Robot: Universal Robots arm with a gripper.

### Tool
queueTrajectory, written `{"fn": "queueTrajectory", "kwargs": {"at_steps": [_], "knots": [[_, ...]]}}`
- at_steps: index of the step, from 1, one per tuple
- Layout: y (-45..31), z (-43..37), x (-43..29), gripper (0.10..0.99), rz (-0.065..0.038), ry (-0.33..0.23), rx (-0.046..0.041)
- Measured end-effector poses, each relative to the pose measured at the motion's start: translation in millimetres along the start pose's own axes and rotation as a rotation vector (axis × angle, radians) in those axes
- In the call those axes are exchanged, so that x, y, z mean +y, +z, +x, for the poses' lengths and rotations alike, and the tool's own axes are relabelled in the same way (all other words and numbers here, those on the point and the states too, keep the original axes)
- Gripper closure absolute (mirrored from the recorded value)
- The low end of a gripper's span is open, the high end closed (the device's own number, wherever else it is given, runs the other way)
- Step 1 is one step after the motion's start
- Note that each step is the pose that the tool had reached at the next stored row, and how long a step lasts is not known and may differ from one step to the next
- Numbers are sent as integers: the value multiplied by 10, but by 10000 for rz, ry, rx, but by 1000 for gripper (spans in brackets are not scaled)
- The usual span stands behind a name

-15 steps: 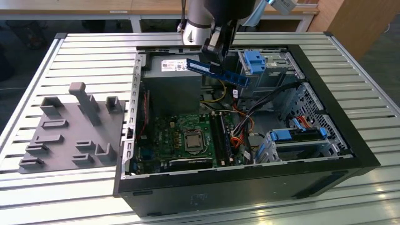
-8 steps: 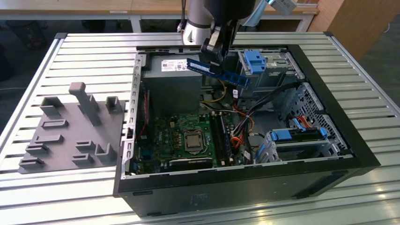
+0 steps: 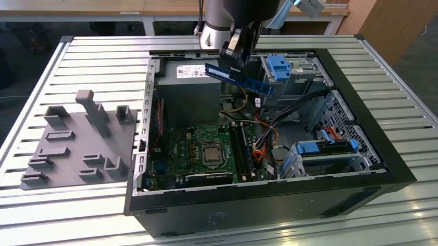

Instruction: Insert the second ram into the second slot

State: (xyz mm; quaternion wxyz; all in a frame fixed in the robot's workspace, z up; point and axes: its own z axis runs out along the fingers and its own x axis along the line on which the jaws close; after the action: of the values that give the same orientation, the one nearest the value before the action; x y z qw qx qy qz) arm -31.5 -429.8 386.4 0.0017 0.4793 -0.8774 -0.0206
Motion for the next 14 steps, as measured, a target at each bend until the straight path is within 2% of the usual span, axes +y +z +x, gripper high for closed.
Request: {"fn": "queueTrajectory", "kwargs": {"at_steps": [14], "knots": [[0,0,0,957,8,458,-17]]}}
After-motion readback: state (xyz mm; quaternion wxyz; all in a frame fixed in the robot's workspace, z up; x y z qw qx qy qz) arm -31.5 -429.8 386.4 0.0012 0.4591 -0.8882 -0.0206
